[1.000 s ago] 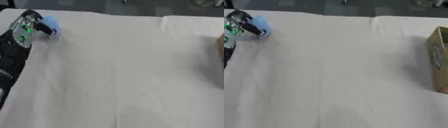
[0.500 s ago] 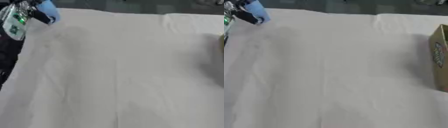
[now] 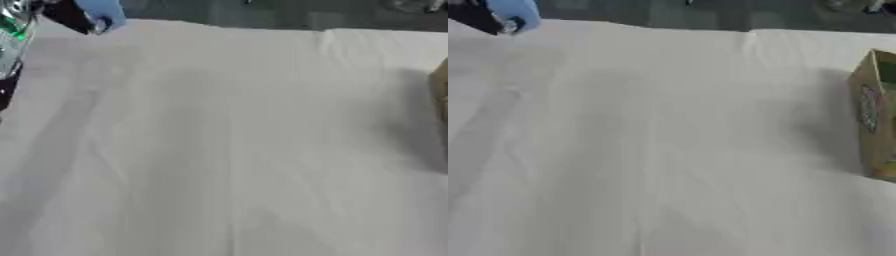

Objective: Pick up the objects with one hand, pass them to the other hand, and then place them into the box on the other side of the table.

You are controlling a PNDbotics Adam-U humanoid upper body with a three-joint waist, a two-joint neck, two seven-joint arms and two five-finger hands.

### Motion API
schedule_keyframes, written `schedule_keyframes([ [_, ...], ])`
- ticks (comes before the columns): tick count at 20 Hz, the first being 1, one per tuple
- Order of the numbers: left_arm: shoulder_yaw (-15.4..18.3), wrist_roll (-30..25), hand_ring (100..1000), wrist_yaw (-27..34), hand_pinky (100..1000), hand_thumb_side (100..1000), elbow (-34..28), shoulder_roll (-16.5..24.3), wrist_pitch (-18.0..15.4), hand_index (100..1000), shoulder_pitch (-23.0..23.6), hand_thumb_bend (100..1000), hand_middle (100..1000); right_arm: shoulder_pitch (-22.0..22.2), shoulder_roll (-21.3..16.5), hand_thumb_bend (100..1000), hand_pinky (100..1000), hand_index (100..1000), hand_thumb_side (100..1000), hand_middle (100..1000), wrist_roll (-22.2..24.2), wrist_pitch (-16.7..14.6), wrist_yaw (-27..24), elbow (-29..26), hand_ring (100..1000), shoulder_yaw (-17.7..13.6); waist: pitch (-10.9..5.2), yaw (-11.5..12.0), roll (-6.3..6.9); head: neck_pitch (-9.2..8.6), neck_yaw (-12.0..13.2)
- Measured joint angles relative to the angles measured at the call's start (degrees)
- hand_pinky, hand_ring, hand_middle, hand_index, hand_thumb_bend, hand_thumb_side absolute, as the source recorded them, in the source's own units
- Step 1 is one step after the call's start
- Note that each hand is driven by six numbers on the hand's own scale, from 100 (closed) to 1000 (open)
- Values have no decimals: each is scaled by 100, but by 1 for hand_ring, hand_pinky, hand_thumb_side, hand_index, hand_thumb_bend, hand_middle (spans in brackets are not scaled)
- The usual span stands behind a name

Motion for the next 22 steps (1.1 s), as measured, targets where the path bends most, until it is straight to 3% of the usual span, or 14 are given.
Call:
schedule_keyframes([
  [7,-167,283,586,912,670,100,-1416,84,81,643,554,189,477,-102,0,178,867,849,251,854,-1,4,-77,-150,797,7,-49,38,0,8,-46],
  [11,-255,377,585,1134,670,100,-2016,103,86,643,836,179,476,-266,1,174,870,857,238,860,49,24,-125,-435,806,109,-81,40,0,13,-86],
  [16,-381,409,585,1188,668,100,-2477,37,82,643,1120,184,477,-579,3,174,877,876,242,874,258,56,-165,-821,819,327,-105,41,0,17,-145],
  [22,-556,478,582,940,666,100,-2646,-333,-53,640,1405,169,474,-1126,90,181,879,888,244,884,764,112,-90,-946,824,798,-164,63,-1,60,-201],
])
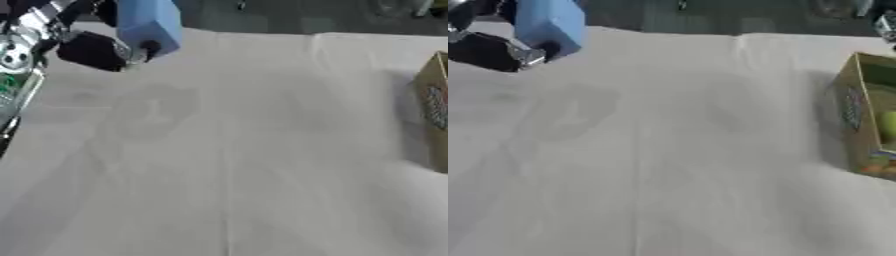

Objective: Pick up the objects with one hand, pass them to the other hand, and then place them into the box on the other side of the table.

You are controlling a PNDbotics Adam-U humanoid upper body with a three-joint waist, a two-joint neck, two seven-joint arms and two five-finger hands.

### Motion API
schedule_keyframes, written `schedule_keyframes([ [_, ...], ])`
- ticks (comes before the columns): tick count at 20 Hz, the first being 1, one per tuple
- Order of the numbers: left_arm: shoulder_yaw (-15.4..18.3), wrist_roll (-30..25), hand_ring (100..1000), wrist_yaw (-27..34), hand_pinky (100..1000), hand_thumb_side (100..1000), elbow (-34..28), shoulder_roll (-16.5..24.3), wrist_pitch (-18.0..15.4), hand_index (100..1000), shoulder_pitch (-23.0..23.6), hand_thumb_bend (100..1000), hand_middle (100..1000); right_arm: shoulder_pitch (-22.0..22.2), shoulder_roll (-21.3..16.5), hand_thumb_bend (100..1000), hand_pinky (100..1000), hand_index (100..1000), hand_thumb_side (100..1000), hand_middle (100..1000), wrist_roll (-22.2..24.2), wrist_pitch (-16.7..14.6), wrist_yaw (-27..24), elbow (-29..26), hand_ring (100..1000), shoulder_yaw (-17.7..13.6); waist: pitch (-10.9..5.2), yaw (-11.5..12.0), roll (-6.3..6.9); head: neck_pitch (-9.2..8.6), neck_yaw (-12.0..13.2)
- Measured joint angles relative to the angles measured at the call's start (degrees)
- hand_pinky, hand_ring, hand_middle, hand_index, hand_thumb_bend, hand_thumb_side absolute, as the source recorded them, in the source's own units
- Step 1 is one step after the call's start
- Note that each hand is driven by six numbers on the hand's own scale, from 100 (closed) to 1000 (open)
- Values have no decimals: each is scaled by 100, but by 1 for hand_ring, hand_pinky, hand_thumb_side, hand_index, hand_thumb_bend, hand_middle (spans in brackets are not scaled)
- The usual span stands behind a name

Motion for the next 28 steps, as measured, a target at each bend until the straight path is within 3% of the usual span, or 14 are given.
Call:
schedule_keyframes([
  [12,-100,464,575,-4,666,100,3,-750,-373,637,478,100,466,-1283,569,190,872,883,223,879,818,-1,235,18,820,900,-64,11,-2,107,-40],
  [28,-179,629,579,-458,666,100,-1,-1030,-827,637,591,119,472,-1975,1277,260,840,891,258,880,1779,-10,984,413,812,1607,-125,28,-24,156,-70],
])
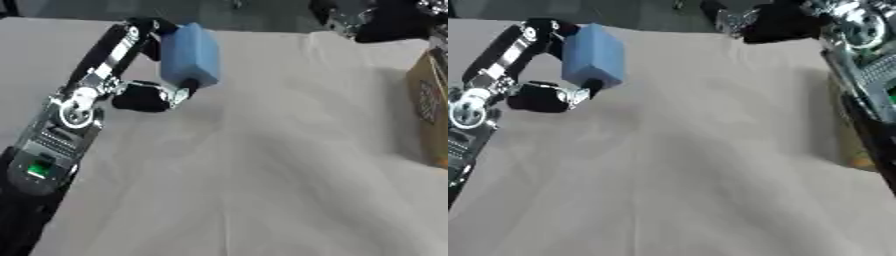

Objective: Pick up the objects with one hand, pass them to the other hand, and then place them into the box on the other side of the table.

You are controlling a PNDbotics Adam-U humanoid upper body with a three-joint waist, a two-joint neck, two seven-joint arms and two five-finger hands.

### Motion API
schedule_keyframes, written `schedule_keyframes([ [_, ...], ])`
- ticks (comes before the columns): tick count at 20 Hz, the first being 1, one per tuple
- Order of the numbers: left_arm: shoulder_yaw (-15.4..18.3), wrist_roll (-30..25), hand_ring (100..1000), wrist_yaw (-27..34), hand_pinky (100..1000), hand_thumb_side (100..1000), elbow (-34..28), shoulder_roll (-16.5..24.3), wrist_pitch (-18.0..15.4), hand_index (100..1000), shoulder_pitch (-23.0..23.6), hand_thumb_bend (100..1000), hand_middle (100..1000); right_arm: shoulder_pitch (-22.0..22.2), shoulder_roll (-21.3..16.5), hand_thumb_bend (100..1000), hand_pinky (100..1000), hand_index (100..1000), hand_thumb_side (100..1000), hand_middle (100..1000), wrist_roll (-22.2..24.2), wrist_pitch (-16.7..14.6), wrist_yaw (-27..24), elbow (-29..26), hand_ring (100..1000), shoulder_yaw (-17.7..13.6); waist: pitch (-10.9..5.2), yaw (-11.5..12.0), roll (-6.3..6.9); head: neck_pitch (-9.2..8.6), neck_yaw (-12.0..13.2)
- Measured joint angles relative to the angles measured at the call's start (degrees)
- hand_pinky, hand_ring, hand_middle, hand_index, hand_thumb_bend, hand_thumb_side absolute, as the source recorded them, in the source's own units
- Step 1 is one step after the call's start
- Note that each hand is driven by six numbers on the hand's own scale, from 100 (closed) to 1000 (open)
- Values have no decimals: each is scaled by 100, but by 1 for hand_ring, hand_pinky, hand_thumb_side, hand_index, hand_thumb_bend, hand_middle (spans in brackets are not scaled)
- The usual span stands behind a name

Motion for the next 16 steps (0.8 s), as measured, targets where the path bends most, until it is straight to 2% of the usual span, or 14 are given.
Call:
schedule_keyframes([
  [8,-208,-109,582,-171,665,100,6,7,-171,636,-265,162,476,-185,228,281,831,879,249,865,453,-69,239,17,796,292,-34,-2,0,42,2],
  [16,-422,-218,581,-219,664,100,65,51,-274,634,-519,175,475,-275,407,351,832,896,196,872,807,-212,484,102,799,464,-47,0,0,46,8],
])
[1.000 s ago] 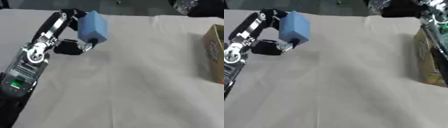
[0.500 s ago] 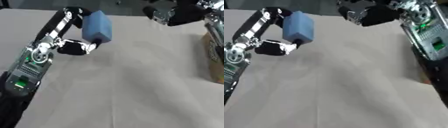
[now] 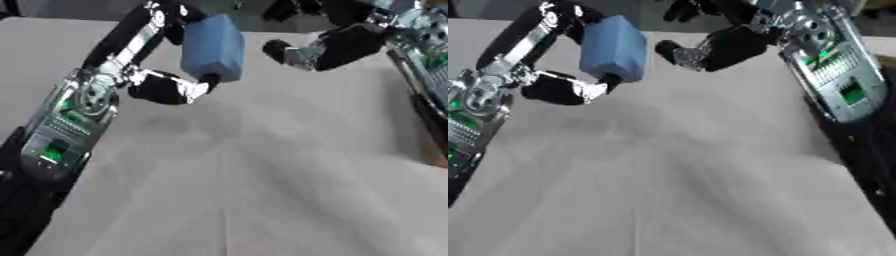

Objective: Pick up the objects with one hand, pass them to the other hand, and then place them into the box on the other side of the table.

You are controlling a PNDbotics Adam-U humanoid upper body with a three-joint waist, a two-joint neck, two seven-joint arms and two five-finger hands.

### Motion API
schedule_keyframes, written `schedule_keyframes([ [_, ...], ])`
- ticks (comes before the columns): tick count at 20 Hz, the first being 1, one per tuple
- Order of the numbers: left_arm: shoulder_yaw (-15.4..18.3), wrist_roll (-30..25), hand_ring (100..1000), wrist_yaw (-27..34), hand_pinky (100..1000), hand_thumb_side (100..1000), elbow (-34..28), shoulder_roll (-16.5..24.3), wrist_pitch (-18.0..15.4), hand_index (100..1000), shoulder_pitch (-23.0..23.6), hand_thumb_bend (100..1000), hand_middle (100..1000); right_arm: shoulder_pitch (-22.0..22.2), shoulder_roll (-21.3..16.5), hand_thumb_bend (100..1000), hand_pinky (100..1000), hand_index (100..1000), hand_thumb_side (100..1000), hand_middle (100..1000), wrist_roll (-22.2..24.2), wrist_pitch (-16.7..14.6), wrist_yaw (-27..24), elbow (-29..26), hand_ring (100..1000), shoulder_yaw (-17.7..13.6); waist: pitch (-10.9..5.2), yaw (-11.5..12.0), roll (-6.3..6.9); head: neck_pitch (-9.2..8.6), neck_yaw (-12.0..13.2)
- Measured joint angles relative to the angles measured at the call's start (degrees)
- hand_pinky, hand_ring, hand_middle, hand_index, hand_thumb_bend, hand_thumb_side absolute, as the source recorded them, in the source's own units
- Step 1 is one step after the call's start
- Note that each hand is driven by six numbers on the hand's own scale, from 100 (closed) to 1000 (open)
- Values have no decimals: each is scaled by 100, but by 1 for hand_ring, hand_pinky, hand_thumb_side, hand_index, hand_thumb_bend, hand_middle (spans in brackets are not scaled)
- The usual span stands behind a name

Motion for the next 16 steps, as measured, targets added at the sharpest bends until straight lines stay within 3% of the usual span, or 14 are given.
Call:
schedule_keyframes([
  [9,-68,7,578,-4,663,100,44,-63,-8,633,-20,168,472,-21,111,469,831,902,120,872,155,-203,402,49,804,57,-6,24,0,31,0],
  [16,-70,36,576,-4,661,100,37,-139,6,630,-18,162,469,5,208,497,824,908,149,863,133,-323,718,49,789,61,-7,30,-15,47,-1],
])
